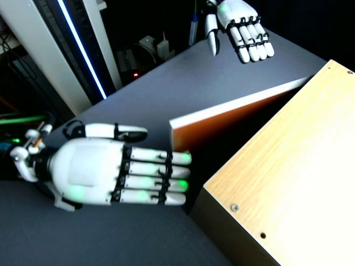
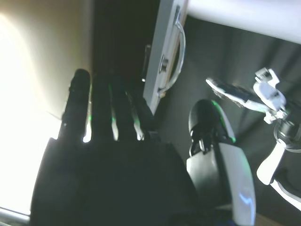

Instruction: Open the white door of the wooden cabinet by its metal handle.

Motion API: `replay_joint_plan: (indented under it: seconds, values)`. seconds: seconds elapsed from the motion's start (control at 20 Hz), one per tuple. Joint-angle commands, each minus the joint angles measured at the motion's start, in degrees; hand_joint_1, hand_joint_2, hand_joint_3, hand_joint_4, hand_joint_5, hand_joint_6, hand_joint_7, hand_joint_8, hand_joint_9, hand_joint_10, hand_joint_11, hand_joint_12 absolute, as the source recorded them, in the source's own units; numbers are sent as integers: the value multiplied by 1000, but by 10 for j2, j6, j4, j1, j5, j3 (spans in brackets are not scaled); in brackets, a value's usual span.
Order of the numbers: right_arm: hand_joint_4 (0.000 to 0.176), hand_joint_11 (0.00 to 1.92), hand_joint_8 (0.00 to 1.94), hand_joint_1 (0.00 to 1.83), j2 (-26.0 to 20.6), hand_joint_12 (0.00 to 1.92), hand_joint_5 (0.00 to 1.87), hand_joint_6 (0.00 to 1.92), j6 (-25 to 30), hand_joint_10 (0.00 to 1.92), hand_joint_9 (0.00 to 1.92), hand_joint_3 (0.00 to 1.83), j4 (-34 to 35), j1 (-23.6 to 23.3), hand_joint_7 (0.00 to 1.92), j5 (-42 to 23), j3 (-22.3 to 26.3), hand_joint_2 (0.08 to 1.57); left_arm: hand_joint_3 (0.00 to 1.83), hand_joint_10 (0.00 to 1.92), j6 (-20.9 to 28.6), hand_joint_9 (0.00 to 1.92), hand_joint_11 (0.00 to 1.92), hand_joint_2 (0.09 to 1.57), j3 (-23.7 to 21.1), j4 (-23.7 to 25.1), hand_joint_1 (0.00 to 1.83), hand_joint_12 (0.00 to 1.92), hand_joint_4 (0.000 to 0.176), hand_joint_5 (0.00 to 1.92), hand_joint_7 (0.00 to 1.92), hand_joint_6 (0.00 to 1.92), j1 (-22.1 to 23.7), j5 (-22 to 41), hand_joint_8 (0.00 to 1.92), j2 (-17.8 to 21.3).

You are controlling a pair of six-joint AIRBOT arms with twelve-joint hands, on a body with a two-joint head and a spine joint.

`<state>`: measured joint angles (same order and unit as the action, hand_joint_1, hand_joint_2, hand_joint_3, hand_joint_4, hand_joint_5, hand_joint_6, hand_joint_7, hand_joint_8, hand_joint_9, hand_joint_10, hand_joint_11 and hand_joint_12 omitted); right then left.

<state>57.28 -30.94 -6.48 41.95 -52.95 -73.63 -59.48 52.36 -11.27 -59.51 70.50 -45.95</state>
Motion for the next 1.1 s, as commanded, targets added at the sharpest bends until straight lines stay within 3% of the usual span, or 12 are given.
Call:
replay_joint_plan:
  seconds: [0.0,0.15,0.25,0.3,0.7,0.9,1.05]
  values:
    - [0,0,0,0,-6,0,0,0,2,0,0,18,18,-3,0,-70,1,1379,4,0,3,0,0,1509,1,-1,0,0,0,8,0,2,4,76,0,3]
    - [0,0,0,0,-11,0,0,0,2,0,0,11,14,2,0,-81,11,1374,0,0,3,0,0,1498,1,-1,0,0,0,1,0,0,4,77,0,3]
    - [11,0,0,0,-16,0,0,0,5,0,0,4,9,4,0,-90,18,1363,0,0,3,0,0,1490,1,-1,0,0,0,0,0,0,4,78,0,3]
    - [0,0,0,0,-17,0,0,0,7,0,0,8,5,4,0,-94,21,1372,0,0,4,0,0,1492,1,-1,0,0,0,1,0,0,4,78,0,3]
    - [0,0,0,0,-20,0,0,0,30,0,0,23,-26,6,0,-115,34,1433,5,0,4,0,0,1506,-1,-1,0,0,0,2,0,1,0,81,0,4]
    - [0,0,0,0,-20,0,0,0,46,0,0,0,-47,6,0,-117,34,1301,6,0,8,0,15,1509,-1,-2,0,6,0,18,0,7,-1,82,0,4]
    - [0,0,0,0,-19,0,0,0,53,0,0,0,-65,6,0,-117,35,1289,14,0,9,0,0,1531,-1,-2,0,0,0,20,0,6,-2,84,0,7]
